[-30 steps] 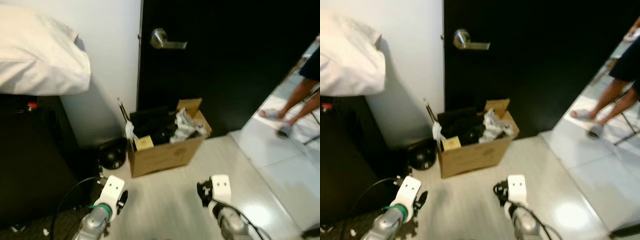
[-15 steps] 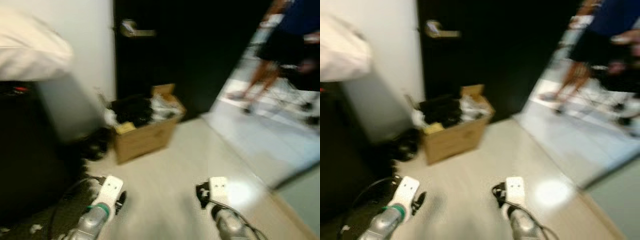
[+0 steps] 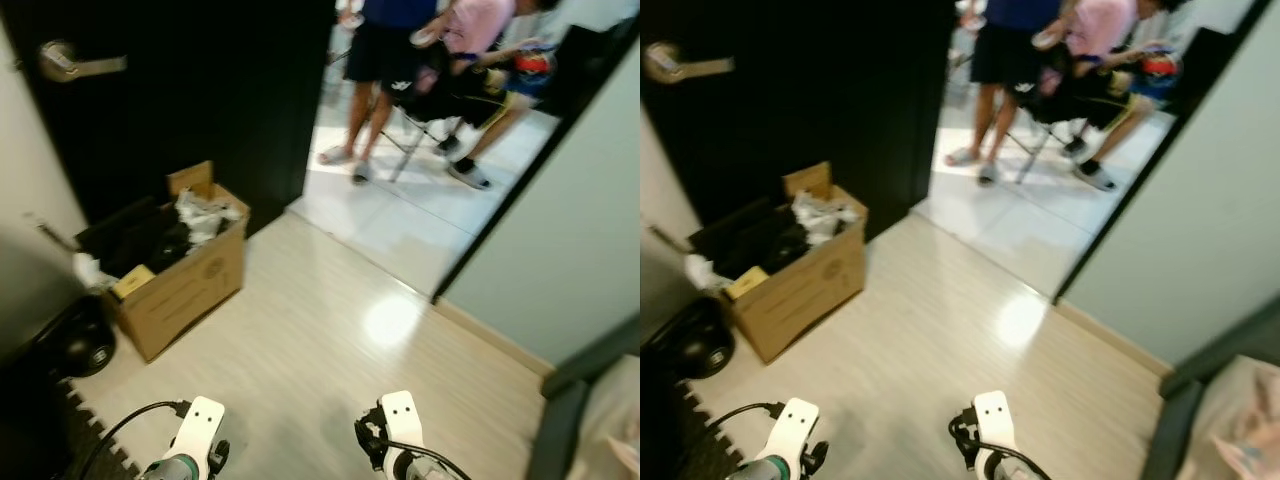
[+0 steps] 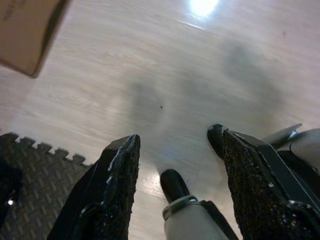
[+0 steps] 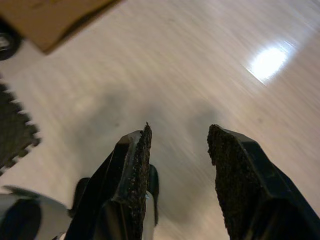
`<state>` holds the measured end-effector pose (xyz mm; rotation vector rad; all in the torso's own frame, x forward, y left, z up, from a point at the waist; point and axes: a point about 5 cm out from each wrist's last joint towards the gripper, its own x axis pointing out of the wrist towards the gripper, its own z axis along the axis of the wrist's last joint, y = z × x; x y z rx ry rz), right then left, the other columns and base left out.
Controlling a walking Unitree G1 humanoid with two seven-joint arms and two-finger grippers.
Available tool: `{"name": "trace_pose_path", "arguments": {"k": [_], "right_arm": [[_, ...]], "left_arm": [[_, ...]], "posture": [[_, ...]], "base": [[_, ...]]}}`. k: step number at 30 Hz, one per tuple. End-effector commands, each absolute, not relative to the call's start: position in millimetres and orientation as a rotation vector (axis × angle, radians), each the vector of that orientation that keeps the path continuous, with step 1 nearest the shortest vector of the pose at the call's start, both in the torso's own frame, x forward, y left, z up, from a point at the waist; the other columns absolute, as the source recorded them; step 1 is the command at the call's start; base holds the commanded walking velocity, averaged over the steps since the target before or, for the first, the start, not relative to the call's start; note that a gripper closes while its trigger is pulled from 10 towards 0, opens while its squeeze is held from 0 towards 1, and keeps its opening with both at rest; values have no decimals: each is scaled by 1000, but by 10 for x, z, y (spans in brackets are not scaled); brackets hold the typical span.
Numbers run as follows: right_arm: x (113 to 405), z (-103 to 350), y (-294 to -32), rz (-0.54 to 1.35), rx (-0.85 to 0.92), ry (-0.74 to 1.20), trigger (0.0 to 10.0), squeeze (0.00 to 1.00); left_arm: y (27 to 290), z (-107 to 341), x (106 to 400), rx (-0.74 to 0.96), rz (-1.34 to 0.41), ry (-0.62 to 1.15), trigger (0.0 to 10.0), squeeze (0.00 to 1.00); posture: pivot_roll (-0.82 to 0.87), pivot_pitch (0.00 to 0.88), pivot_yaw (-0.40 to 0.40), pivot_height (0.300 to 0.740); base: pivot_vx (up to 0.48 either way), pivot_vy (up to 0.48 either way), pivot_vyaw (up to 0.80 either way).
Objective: Clean up the room
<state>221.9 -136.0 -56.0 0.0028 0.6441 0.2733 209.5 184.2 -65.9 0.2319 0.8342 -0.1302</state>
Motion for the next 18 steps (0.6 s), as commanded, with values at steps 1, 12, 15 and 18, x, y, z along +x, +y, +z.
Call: {"name": "trace_pose_path", "arguments": {"k": [1, 12, 15, 18], "right_arm": [[2190, -592, -1387, 273, -8, 676, 10000, 0], [2123, -634, -1289, 321, -5, 705, 10000, 0], [2144, -622, -1305, 300, -1, 696, 10000, 0], [2149, -620, -1310, 285, 7, 694, 10000, 0]], "left_arm": [[1825, -699, 2045, 222, -127, 861, 10000, 0], [1836, -734, 1996, 218, -116, 882, 10000, 0], [1850, -734, 1994, 223, -118, 882, 10000, 0], [1866, -726, 2003, 243, -125, 875, 10000, 0]], "posture": [[60, 0, -20, 740], [54, 0, -9, 740], [49, 0, 4, 740], [45, 0, 22, 740]], "base": [[0, 0, -775], [0, 0, -777], [0, 0, -775], [0, 0, -775]]}}
